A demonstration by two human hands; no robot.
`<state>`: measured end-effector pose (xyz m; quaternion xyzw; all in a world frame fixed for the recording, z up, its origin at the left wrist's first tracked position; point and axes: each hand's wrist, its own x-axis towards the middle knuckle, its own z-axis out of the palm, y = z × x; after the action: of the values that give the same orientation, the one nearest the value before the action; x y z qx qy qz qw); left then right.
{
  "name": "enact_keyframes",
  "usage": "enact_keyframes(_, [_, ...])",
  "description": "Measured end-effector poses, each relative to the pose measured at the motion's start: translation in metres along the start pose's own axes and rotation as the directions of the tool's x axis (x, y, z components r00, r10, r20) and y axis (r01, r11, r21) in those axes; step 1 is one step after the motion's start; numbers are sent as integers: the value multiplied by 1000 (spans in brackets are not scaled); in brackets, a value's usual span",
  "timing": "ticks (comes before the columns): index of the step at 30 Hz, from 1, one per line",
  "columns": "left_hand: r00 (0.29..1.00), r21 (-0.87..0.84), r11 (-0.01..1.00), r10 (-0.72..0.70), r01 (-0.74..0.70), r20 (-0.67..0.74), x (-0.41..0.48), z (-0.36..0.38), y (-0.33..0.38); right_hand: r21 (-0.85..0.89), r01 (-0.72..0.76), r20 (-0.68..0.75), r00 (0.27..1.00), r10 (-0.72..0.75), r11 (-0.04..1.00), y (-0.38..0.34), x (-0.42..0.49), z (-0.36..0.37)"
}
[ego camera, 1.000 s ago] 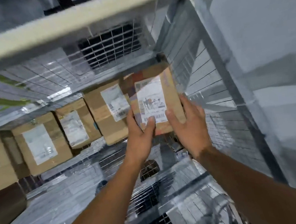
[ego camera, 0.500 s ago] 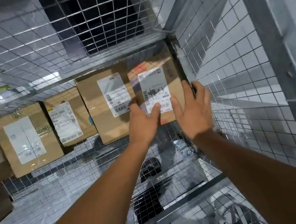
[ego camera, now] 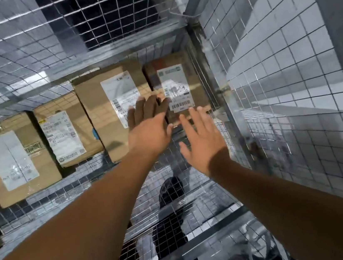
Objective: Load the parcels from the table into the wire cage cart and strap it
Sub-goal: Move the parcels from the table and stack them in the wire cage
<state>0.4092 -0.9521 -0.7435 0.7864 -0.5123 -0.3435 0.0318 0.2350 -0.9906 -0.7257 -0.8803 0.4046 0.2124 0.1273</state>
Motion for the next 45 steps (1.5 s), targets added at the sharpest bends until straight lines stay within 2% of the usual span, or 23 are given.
enact_keyframes(2, [999,82,997,11,-7,-50,2,4,-9,126,-82,74,995,73,989,1,9,7])
enact_keyframes(5, [996,165,986,11,4,-91,4,7,-26,141,-104,123,989,87,985,5,33,14])
enact_keyframes(9, [989,155,988,35,-13,-142,3,3,-40,140,-126,94,989,114,982,3,50,21])
enact_keyframes(13, [999,116,993,-1,8,-52,-1,-11,-34,243,-155,113,985,130,958,0,48,11])
enact_keyframes(16, [998,96,994,-64,61,29,-19,-35,-22,375,-223,141,973,183,900,-9,36,-18])
enact_keyframes(22, [1000,47,998,-29,29,9,-97,-106,5,585,-396,186,915,359,708,-45,-42,-90])
enact_keyframes(26, [997,-7,999,31,-31,64,-172,-153,17,498,-423,183,905,385,757,-64,-121,-150])
enact_keyframes(29, [990,-12,994,108,-108,85,-235,-190,37,520,-489,96,848,521,700,-75,-194,-200])
enact_keyframes(32, [969,-53,968,246,-245,30,-301,-228,63,569,-557,-46,713,699,606,-96,-285,-245])
enact_keyframes(34, [925,-93,921,380,-379,-9,-348,-245,88,613,-581,-131,594,793,536,-113,-349,-267])
enact_keyframes(35, [894,-108,889,447,-446,-15,-376,-253,105,660,-590,-137,516,846,466,-124,-387,-278])
enact_keyframes(37, [863,-150,852,505,-501,-12,-414,-261,127,736,-584,-99,406,909,341,-146,-441,-287])
enact_keyframes(41, [786,-243,774,615,-585,64,-498,-262,179,787,-613,1,124,992,75,-184,-581,-287])
enact_keyframes(43, [710,-236,715,693,-658,124,-536,-254,204,792,-609,63,0,998,-50,-205,-645,-281])
enact_keyframes(45, [595,-204,623,782,-755,186,-575,-240,225,804,-574,107,-114,988,-153,-229,-699,-272])
